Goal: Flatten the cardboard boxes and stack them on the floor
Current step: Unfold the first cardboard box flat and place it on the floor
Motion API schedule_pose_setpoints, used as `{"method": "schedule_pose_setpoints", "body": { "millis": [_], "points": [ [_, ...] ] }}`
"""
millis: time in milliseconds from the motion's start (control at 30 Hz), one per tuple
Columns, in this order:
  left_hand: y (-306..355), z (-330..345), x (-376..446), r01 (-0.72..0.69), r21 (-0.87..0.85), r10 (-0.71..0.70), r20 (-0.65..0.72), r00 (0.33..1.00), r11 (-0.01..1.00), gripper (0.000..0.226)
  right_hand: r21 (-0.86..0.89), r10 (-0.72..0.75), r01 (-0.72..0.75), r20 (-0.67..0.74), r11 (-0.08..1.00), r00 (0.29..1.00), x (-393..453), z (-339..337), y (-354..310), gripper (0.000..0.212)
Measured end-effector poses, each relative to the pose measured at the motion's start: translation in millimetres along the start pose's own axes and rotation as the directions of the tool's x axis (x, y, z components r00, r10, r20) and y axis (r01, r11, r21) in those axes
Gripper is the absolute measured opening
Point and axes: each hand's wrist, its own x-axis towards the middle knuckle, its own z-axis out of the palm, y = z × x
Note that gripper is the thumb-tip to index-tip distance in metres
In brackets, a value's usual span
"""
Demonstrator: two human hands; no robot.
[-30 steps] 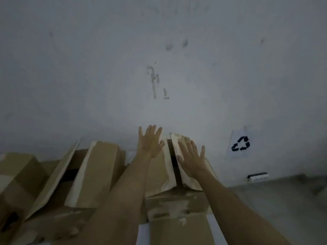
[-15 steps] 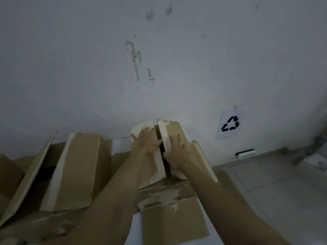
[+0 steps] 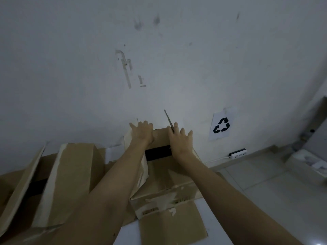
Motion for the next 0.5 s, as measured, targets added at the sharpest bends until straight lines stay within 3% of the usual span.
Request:
{"method": "schedule_pose_setpoints", "body": {
  "millis": [133, 233, 333, 433, 500],
  "points": [
    [3, -4, 0, 0.047, 0.309, -0.07, 0.066, 0.995, 0.95, 0.043, -0.287, 0.019, -0.012, 0.021, 0.958, 1.0, -6, 7, 18, 0.072],
    [0, 3, 3, 0.093, 0.522, -0.187, 0.132, 0.973, 0.848, 0.061, -0.4, -0.007, 0.025, 0.047, 0.916, 0.999, -7, 20, 30, 0.071],
    [2, 14, 8, 0.072, 0.628, -0.235, 0.181, 0.955, 0.775, 0.08, -0.34, 0.048, -0.001, 0.13, 0.94, 0.99, -7, 40, 43, 0.067],
    [9, 23, 14, 0.011, 0.621, -0.19, 0.222, 0.956, 0.783, 0.081, -0.182, 0.072, -0.043, 0.156, 0.982, 0.985, -5, 63, 51, 0.061],
    [15, 30, 22, -0.03, 0.597, -0.138, 0.233, 0.962, 0.802, 0.078, -0.049, 0.04, -0.033, 0.146, 0.998, 0.989, -5, 74, 53, 0.07]
  ]
}}
